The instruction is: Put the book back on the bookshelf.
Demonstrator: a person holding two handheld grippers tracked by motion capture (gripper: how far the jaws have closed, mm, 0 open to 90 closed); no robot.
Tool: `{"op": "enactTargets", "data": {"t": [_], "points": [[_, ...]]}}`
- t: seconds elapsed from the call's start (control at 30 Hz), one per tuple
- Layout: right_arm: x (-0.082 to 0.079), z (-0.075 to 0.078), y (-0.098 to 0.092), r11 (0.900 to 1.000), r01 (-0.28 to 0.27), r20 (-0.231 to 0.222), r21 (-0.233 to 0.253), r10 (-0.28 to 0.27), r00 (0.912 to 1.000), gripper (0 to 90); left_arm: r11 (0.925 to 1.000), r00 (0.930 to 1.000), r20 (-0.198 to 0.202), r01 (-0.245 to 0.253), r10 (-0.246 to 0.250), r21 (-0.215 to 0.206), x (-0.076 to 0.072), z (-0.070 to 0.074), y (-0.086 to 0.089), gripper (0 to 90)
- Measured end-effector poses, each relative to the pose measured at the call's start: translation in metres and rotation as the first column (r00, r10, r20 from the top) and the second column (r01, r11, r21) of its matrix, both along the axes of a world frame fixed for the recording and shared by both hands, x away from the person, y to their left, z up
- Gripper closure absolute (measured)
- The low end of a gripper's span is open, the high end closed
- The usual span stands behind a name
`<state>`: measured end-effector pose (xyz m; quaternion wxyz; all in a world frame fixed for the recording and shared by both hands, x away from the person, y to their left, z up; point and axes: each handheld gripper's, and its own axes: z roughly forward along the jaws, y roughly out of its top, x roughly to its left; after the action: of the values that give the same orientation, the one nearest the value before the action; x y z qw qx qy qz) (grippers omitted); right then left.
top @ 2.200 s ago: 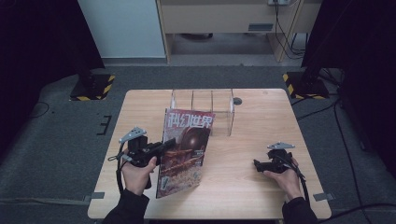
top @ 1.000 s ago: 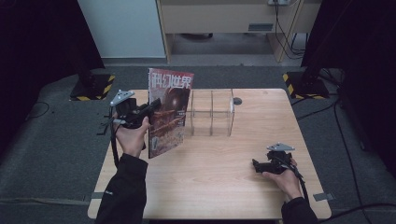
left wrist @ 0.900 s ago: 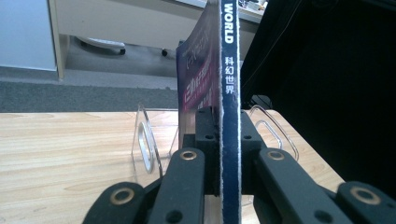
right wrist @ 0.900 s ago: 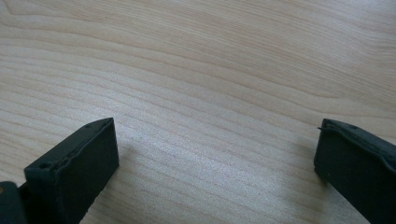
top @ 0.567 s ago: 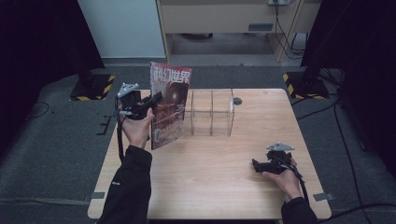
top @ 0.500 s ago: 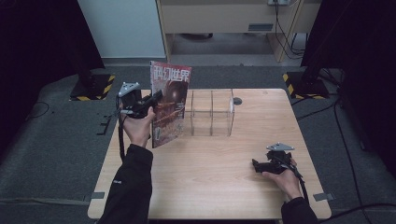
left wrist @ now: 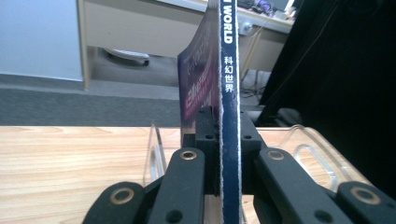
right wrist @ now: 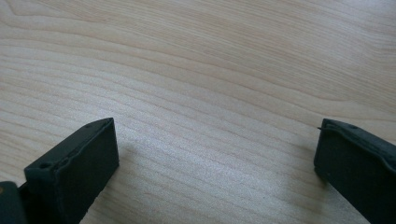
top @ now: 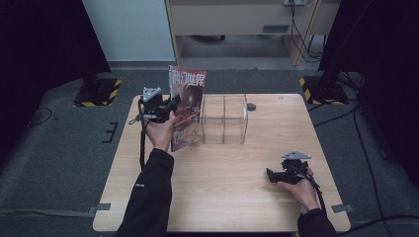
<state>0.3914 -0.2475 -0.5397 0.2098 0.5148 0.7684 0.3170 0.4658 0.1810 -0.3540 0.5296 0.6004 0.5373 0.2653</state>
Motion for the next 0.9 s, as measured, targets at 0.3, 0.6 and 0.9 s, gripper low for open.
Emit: {"op": "enactTargets", "data": {"t": [0.3, 0.6, 0.9], "points": [[0.000, 0.000, 0.000, 1.000, -0.005, -0.004, -0.001, 0.005, 1.0000, 0.3, 0.9998, 0.9993, 0.033, -0.015, 0.016, -0.016, 0.013, -0.018, -0.003, 83.7], [0.000, 0.000, 0.001, 1.000, -0.007, -0.003, -0.001, 0.007, 1.0000, 0.3, 0.9995, 0.9983, 0.057, 0.011, -0.009, -0.029, 0.006, -0.031, 0.005, 83.5], [0.000, 0.000, 0.002, 1.000, -0.004, 0.002, 0.001, 0.004, 1.0000, 0.3, 0.9991, 0.9986, 0.029, 0.043, -0.043, 0.001, -0.018, -0.034, 0.015, 83.1]]}}
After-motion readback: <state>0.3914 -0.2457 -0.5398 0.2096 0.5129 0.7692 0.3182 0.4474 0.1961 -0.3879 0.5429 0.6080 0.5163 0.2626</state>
